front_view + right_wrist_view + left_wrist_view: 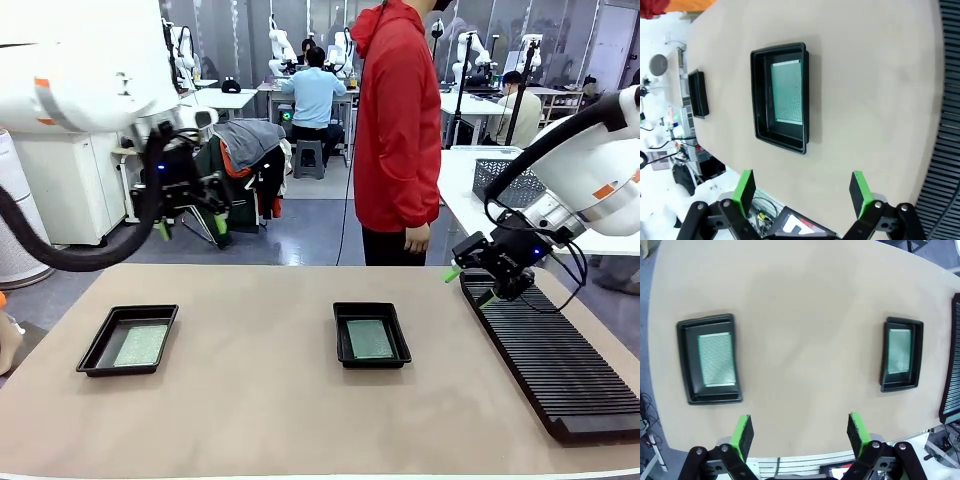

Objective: Inspect and transfer BCBs to ESD trays.
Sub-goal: Pick up the ESD tray and place it on the left side of the table.

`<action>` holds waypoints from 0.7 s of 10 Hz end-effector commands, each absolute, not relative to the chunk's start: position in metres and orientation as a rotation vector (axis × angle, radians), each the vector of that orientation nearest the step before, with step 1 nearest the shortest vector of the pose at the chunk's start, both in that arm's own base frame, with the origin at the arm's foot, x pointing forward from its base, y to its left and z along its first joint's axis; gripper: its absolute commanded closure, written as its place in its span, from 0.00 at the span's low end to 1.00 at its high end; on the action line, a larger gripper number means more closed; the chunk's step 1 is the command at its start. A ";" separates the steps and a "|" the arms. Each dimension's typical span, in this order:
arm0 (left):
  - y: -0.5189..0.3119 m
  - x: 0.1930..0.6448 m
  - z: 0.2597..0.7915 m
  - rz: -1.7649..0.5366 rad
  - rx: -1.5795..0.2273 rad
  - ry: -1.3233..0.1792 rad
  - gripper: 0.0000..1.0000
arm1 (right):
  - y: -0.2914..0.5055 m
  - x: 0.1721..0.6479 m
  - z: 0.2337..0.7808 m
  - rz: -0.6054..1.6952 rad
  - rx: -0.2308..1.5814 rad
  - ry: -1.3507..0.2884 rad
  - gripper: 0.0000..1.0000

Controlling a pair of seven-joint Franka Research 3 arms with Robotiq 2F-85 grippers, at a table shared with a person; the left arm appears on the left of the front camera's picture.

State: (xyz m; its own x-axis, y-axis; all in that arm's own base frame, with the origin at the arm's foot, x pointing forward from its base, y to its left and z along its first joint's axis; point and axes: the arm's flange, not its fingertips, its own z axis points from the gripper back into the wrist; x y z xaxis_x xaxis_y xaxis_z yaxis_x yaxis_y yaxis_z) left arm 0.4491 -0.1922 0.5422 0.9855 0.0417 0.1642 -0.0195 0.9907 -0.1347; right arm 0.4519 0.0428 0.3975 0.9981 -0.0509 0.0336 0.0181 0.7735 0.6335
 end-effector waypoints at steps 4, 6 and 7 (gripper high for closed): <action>-0.282 0.472 0.509 -0.020 -0.110 -0.150 0.00 | 0.004 0.453 0.368 0.000 0.833 -0.078 0.00; -0.307 0.474 0.489 -0.023 -0.126 -0.154 0.00 | 0.010 0.451 0.377 -0.023 0.778 -0.072 0.00; -0.317 0.475 0.481 -0.026 -0.113 -0.157 0.00 | 0.010 0.451 0.377 -0.023 0.778 -0.072 0.00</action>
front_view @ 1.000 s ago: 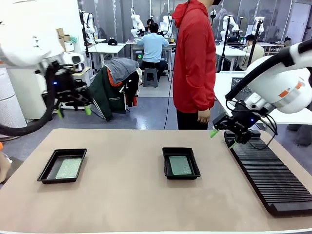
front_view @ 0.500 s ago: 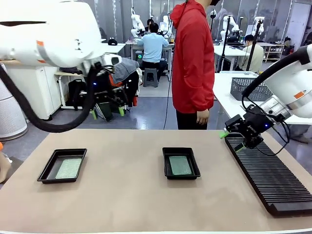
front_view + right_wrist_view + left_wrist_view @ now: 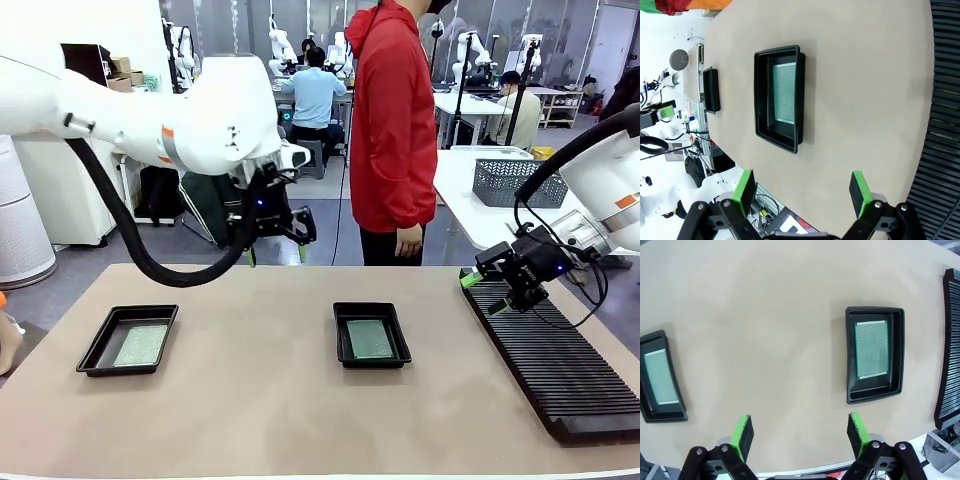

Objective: Inspect and transfer BCBs to ESD trays.
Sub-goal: Pick up the ESD tray and place it on the left side of the table.

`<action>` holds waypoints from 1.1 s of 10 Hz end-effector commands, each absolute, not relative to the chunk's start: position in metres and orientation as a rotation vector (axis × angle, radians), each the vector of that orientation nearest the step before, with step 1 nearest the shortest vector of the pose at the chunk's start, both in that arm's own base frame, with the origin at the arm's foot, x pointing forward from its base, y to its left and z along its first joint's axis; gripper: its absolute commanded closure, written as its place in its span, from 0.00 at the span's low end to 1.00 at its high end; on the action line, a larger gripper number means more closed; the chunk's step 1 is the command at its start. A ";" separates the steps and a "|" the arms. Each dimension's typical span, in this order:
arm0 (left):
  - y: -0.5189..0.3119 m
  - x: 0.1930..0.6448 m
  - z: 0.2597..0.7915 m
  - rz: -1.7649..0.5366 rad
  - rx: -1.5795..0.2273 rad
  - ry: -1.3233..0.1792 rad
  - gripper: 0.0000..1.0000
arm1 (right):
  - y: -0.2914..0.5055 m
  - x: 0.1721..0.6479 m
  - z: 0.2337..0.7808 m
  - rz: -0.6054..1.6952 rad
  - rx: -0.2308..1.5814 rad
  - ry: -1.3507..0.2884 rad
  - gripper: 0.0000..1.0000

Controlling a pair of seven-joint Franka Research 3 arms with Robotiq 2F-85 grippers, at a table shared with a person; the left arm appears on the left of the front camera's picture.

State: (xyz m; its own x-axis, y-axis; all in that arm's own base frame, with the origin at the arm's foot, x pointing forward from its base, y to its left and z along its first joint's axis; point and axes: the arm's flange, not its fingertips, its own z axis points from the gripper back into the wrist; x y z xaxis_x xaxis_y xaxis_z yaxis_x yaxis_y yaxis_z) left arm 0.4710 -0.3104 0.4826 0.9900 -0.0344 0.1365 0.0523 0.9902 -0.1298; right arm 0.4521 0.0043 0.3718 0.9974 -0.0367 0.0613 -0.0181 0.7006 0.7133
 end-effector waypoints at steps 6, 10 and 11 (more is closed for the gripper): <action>-0.373 0.501 0.421 -0.037 -0.108 -0.142 0.00 | 0.010 0.451 0.377 -0.023 0.778 -0.072 0.00; -0.410 0.515 0.386 -0.052 -0.062 -0.139 0.00 | 0.010 0.451 0.377 -0.023 0.778 -0.072 0.00; -0.417 0.518 0.376 -0.051 -0.054 -0.133 0.00 | 0.010 0.451 0.377 -0.023 0.778 -0.072 0.00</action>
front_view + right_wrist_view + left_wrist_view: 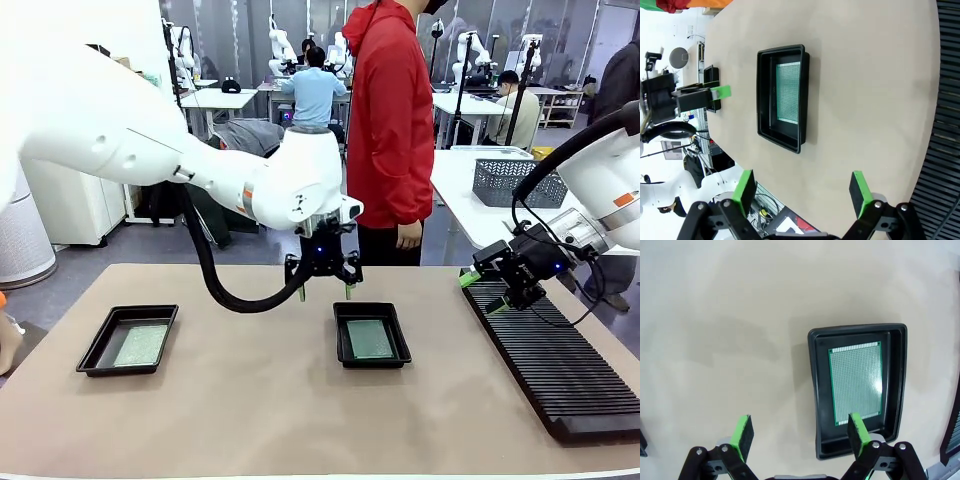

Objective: Inspect and transfer BCBs to ESD trays.
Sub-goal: Pick up the ESD tray and place it on the left side of the table.

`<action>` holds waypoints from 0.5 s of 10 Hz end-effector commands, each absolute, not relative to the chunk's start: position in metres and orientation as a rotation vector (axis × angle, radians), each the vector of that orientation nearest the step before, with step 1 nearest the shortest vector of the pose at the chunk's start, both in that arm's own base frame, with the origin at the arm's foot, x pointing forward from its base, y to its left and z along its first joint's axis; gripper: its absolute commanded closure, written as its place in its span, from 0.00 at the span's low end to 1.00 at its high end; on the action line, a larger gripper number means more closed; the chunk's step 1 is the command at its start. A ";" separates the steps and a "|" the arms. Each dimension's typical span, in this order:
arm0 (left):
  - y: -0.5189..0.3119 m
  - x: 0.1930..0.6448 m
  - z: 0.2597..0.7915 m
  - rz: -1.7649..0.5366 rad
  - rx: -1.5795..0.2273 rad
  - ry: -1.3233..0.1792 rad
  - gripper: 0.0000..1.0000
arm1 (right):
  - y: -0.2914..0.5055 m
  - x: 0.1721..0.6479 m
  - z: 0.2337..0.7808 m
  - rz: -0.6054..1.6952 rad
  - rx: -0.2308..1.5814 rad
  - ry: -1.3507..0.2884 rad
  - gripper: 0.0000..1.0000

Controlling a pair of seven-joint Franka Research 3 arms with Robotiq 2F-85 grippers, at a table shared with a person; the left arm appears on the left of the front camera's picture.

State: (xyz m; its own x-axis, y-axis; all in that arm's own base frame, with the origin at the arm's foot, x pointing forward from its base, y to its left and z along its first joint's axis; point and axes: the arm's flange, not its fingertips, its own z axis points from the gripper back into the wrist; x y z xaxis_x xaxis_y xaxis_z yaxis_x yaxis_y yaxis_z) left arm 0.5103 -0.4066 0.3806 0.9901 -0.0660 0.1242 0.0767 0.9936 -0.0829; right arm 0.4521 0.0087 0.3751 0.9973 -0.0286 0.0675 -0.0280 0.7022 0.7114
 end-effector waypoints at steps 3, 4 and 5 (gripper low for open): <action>-0.432 0.525 0.348 -0.067 -0.045 -0.089 0.00 | 0.010 0.451 0.377 -0.023 0.778 -0.072 0.00; -0.434 0.525 0.342 -0.057 -0.035 -0.084 0.00 | 0.010 0.451 0.377 -0.023 0.778 -0.072 0.00; -0.434 0.525 0.337 -0.051 -0.033 -0.078 0.00 | 0.010 0.451 0.377 -0.023 0.778 -0.072 0.00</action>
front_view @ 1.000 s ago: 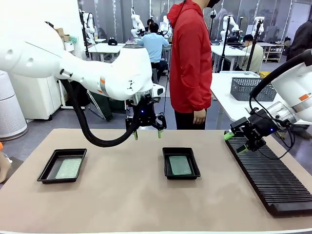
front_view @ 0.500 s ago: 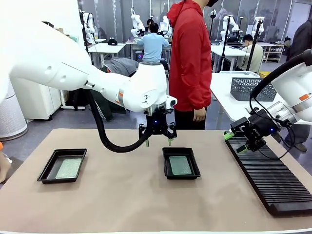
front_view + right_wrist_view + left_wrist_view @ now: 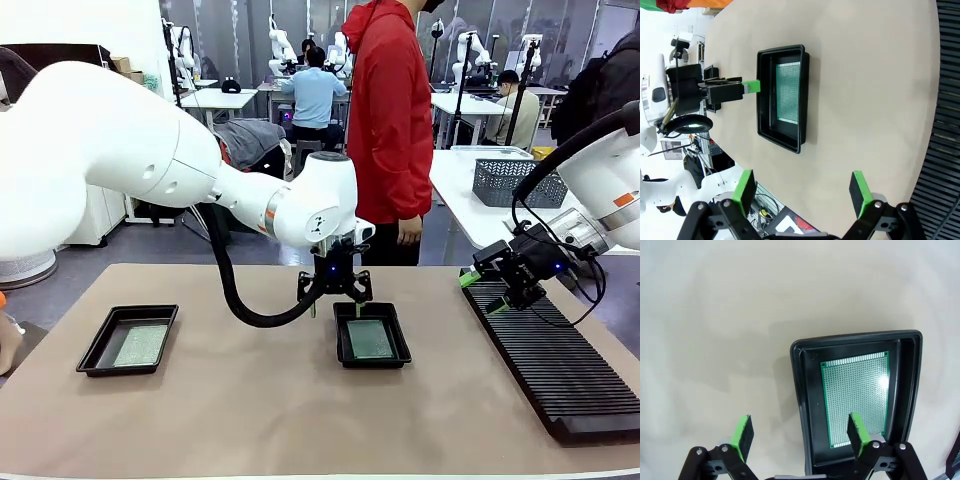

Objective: Inspect and transfer BCBs to ESD trays.
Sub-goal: Pick up the ESD tray and place it on the left side of the table.

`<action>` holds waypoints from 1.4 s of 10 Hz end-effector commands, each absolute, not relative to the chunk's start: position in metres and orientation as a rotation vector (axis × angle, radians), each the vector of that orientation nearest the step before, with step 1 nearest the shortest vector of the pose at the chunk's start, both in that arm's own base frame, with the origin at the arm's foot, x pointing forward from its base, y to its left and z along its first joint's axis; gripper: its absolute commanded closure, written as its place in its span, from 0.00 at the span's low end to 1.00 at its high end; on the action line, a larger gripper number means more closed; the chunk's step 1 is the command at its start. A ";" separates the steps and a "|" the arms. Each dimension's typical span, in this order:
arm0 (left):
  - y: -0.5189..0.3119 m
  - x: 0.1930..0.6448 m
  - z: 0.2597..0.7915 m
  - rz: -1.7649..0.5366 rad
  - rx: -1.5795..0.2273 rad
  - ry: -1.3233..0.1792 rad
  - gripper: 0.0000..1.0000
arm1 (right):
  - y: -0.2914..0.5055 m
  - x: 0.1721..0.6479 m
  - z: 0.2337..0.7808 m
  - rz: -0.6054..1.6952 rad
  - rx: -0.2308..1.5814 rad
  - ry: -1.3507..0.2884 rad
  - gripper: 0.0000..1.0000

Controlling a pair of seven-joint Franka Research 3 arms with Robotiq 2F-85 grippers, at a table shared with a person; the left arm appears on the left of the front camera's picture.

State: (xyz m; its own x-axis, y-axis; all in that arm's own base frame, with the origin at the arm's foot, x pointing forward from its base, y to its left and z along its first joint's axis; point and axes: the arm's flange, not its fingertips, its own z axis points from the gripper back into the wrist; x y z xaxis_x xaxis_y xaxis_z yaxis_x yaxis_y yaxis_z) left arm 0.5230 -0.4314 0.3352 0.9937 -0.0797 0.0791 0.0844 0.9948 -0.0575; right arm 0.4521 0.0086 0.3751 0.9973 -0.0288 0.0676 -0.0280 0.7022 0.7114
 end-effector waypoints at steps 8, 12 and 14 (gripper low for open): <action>-0.436 0.523 0.308 0.000 -0.044 -0.058 0.19 | 0.010 0.451 0.377 -0.023 0.778 -0.072 0.00; -0.432 0.524 0.308 -0.005 -0.058 -0.053 0.44 | 0.010 0.451 0.377 -0.023 0.778 -0.072 0.00; -0.432 0.524 0.308 0.000 -0.070 -0.056 0.57 | 0.010 0.451 0.377 -0.023 0.778 -0.072 0.00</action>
